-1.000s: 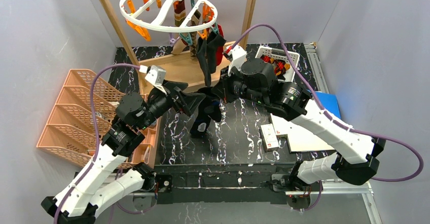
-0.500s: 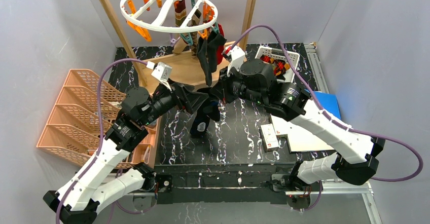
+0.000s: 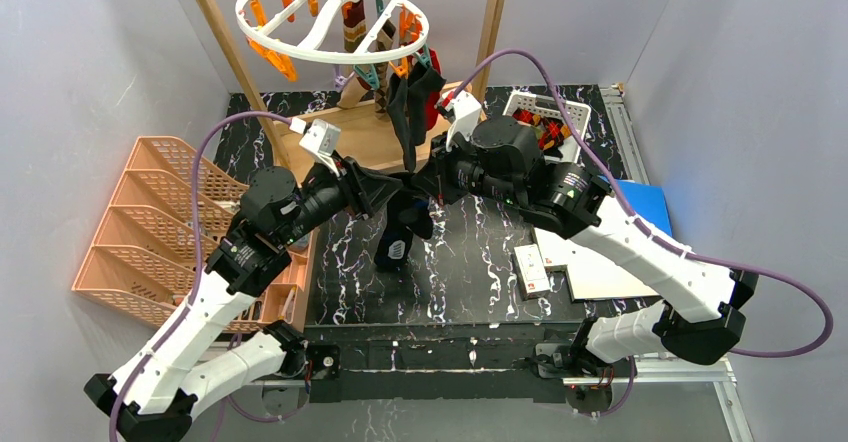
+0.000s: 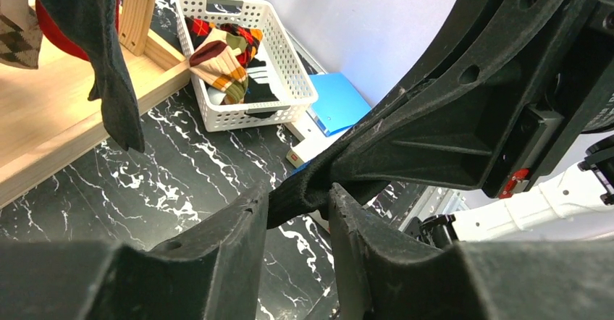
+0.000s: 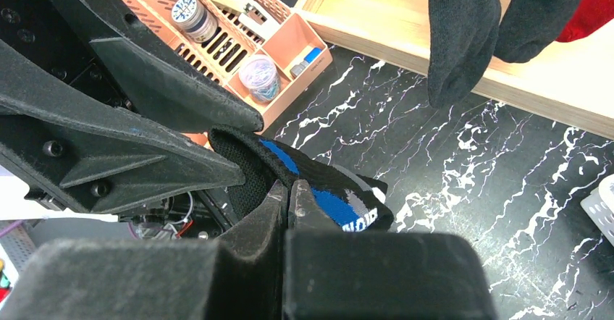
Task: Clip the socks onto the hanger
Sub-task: Pick up the sock at the center of the board.
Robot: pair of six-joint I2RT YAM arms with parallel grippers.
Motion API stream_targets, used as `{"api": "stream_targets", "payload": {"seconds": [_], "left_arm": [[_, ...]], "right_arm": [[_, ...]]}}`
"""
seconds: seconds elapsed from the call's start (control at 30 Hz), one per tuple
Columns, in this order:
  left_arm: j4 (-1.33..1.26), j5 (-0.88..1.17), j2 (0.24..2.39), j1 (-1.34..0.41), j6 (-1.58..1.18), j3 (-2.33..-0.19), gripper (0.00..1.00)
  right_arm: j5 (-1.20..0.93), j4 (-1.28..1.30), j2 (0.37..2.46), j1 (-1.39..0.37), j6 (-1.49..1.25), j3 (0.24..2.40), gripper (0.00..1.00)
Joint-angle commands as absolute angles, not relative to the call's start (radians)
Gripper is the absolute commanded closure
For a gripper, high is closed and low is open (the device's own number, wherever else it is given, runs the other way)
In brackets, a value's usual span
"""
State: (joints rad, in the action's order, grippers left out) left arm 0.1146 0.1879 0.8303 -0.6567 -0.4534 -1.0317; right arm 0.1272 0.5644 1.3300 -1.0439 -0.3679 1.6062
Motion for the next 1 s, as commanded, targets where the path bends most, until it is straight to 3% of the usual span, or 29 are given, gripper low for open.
{"api": "stream_targets", "payload": {"seconds": [0.0, 0.4, 0.73, 0.97], "left_arm": [[0.152, 0.173, 0.812, -0.658, -0.440, -1.067, 0.69], [0.132, 0.231, 0.813, -0.661, -0.465, -1.091, 1.00], [0.127, 0.224, 0.779, -0.661, -0.399, -1.133, 1.00], [0.089, 0.334, 0.773, -0.660, -0.392, -1.090, 1.00]], "right_arm": [[0.150, 0.503, 1.322, -1.051, -0.377, 1.607, 0.99], [0.256, 0.437, 1.345, -1.050, -0.428, 1.605, 0.99], [0.284, 0.317, 1.330, -1.051, -0.419, 1.629, 0.99], [0.308, 0.306, 1.352, -1.051, -0.411, 1.634, 0.99]]}}
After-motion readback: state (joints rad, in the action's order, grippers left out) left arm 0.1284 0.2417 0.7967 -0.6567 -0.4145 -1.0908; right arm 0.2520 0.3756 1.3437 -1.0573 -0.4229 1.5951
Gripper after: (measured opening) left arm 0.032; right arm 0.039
